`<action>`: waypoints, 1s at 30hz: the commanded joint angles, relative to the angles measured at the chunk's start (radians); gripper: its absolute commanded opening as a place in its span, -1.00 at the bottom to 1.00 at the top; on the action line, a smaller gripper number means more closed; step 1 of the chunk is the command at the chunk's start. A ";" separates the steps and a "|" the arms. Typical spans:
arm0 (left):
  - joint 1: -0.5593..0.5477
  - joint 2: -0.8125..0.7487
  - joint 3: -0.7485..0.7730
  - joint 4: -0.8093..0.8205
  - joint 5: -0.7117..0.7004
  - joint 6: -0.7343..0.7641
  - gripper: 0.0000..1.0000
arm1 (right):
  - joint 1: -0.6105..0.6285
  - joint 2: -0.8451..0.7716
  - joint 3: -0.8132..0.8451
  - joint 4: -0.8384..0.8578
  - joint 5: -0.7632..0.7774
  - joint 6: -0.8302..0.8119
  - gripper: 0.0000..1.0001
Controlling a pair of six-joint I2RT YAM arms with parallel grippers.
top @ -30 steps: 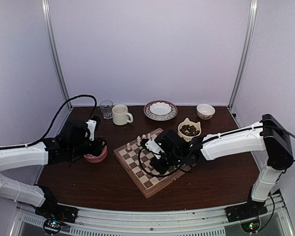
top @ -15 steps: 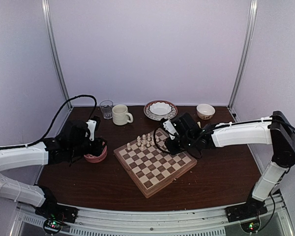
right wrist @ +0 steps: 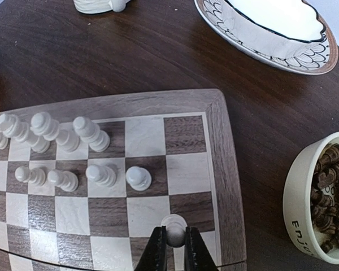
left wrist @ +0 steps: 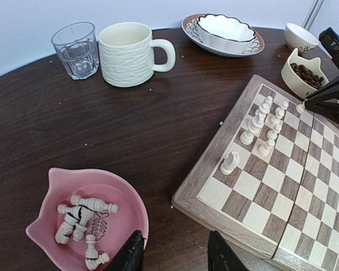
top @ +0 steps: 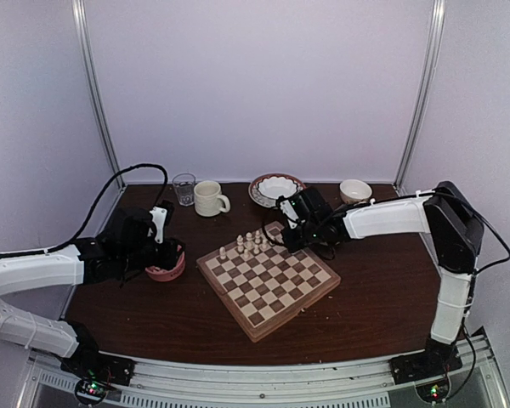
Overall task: Set up the chess pieces on the board
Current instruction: Place the pawn on a2.
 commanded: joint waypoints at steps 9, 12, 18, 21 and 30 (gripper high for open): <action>0.000 0.012 0.029 0.009 -0.014 -0.009 -0.21 | -0.049 0.116 0.127 0.001 -0.057 0.016 -0.82; 0.000 0.016 0.029 0.007 -0.014 -0.008 -0.21 | -0.050 0.125 0.136 -0.002 -0.056 0.010 -0.81; 0.000 0.024 0.033 0.004 -0.013 -0.009 -0.20 | -0.050 0.144 0.153 -0.007 -0.062 0.004 -0.80; 0.000 0.024 0.035 0.004 -0.011 -0.009 -0.21 | -0.050 0.151 0.165 -0.012 -0.060 0.004 -0.80; 0.000 0.032 0.038 0.002 -0.010 -0.009 -0.21 | -0.051 0.161 0.176 -0.019 -0.048 -0.007 -0.78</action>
